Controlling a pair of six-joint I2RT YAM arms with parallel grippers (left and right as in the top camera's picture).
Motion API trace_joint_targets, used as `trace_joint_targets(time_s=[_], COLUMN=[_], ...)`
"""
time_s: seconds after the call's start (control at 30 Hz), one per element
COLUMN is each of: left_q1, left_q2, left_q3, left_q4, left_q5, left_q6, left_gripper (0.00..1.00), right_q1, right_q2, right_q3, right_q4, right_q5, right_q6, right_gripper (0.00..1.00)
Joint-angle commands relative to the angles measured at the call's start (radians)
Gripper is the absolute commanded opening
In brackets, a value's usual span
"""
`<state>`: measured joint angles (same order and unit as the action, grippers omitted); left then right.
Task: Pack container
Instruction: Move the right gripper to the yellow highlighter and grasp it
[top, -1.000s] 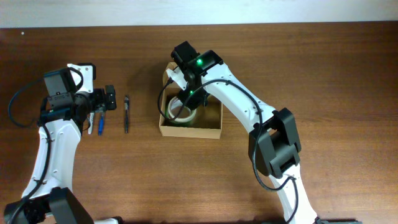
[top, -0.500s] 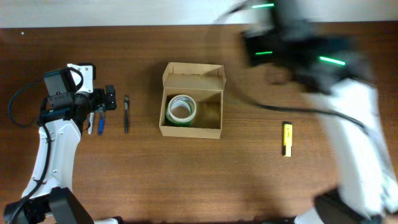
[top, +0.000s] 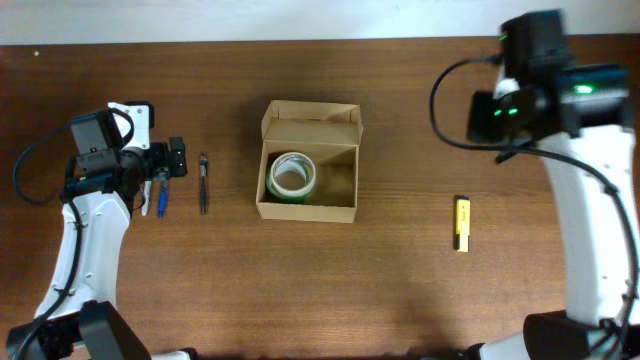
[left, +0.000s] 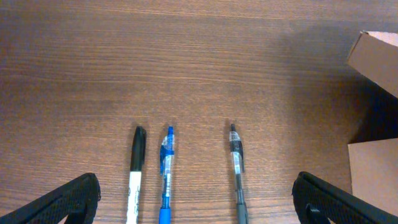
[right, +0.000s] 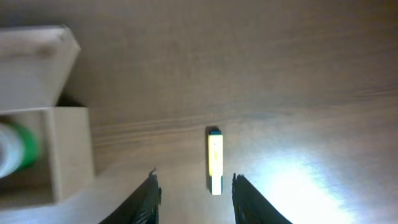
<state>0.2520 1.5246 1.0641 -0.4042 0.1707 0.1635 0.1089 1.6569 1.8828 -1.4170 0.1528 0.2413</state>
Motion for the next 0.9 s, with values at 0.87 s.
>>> trace_joint_targets(time_s=[0.87], left_q1=[0.005], left_q2=[0.005], left_q3=[0.019], left_q4=[-0.002], left_q5=[-0.003], left_q6=[-0.006], left_gripper=[0.99], right_q1=[-0.217], right_q2=[0.001], right_q3=[-0.883], right_q4=[0.595], right_q5=[-0.172], right_q6=[-0.129], right_gripper=[0.55])
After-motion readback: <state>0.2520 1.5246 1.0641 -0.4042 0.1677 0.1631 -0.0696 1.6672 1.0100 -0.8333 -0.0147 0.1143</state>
